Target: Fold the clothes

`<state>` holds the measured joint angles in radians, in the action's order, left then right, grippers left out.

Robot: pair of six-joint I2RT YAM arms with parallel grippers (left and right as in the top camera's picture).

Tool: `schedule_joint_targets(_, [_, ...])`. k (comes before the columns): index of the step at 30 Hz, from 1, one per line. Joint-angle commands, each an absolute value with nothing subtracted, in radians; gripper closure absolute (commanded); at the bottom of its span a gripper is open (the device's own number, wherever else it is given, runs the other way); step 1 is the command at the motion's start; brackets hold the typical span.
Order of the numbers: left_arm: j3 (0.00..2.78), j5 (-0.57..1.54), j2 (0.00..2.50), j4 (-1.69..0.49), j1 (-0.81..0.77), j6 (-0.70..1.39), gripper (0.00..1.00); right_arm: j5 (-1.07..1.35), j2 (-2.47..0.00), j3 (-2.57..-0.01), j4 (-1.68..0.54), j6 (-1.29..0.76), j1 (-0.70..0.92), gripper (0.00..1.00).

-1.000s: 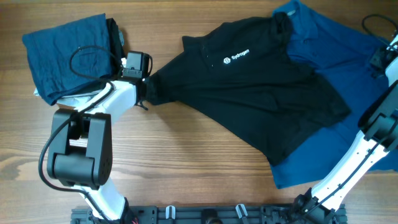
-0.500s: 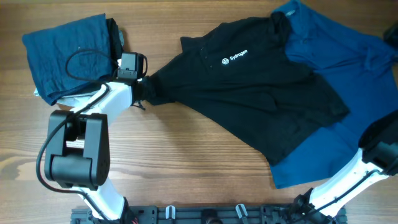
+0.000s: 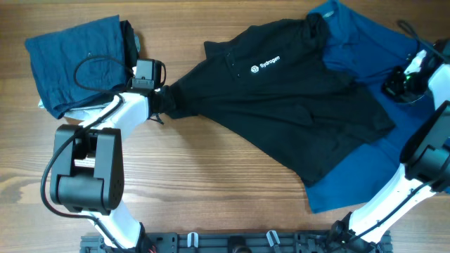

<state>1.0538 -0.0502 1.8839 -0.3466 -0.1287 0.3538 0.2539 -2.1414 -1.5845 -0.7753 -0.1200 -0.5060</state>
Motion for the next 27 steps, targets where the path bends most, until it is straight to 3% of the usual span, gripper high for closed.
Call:
schedule_joint_targets(1, [1.003,0.011,1.956,-0.374,-0.134,0.353,0.96,0.237,-2.159,-1.493,-0.675,-0.135,-0.471,0.96])
schedule_joint_targets(8, [1.003,0.011,1.956,-0.375,-0.134,0.353,0.96,-0.029,-2.164,-1.418,-0.57,-0.16,-0.493,0.96])
schedule_joint_targets(27, [1.003,-0.07,1.956,-0.377,-0.133,0.348,0.95,-0.072,-2.19,-1.455,-0.177,0.003,-0.78,0.94])
